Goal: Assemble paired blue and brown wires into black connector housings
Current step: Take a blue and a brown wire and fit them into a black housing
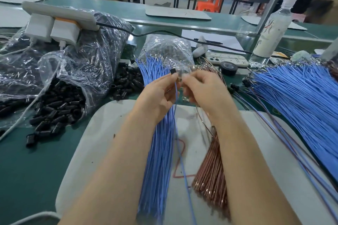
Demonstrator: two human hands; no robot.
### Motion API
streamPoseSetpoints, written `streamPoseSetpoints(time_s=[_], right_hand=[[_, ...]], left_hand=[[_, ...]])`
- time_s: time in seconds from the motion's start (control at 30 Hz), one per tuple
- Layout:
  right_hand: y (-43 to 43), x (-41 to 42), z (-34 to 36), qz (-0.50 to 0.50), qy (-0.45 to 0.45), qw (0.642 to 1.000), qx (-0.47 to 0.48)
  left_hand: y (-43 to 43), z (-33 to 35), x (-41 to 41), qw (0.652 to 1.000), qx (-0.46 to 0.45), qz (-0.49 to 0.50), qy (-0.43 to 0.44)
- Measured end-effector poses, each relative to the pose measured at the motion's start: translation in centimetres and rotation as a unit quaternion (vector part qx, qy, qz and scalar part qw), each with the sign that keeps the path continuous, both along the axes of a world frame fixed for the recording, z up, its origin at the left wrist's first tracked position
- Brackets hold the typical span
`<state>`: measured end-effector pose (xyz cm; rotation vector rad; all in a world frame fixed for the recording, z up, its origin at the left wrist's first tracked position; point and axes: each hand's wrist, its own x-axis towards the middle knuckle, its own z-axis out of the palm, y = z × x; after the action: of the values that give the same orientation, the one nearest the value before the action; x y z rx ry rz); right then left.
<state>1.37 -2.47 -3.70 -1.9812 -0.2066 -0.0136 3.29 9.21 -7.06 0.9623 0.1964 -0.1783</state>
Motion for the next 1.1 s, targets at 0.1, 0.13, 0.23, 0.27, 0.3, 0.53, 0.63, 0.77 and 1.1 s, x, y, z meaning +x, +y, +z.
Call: streamPoseSetpoints(time_s=[0.1, 0.13, 0.23, 0.27, 0.3, 0.53, 0.63, 0.77, 1.1], right_hand=[[-0.2, 1.0, -1.9, -0.031, 0.057, 0.996, -0.068], [0.0, 1.3, -2.4, -0.009, 0.091, 0.996, -0.006], [0.7, 1.5, -2.8, 0.010, 0.115, 0.986, 0.117], [0.9, 1.6, -3.0, 0.009, 0.105, 0.985, 0.133], [0.9, 1.6, -3.1, 0.007, 0.096, 0.986, 0.136], [0.4, 1.3, -3.2, 0.047, 0.093, 0.993, 0.050], [0.4, 1.4, -3.2, 0.037, 0.114, 0.989, 0.089], [0.8, 1.4, -3.1, 0.017, 0.121, 0.977, 0.175], [0.8, 1.4, -3.3, 0.016, 0.080, 0.988, 0.133]], left_hand=[[-0.1, 0.2, -0.1, 1.000, -0.014, 0.010, -0.005], [0.0, 0.1, -0.1, 1.000, -0.009, 0.008, -0.011], [-0.1, 0.1, -0.3, 0.999, 0.011, -0.009, -0.032], [-0.2, 0.3, -0.5, 0.999, 0.011, -0.003, -0.032], [-0.3, 0.3, -0.4, 0.999, 0.012, 0.007, -0.031], [-0.1, 0.2, -0.5, 0.997, 0.050, 0.046, -0.023], [-0.2, 0.1, -0.5, 0.997, 0.051, 0.050, -0.029], [-0.4, 0.1, -0.5, 0.997, 0.052, 0.051, -0.040], [-0.4, 0.2, -0.6, 0.996, 0.049, 0.064, -0.047]])
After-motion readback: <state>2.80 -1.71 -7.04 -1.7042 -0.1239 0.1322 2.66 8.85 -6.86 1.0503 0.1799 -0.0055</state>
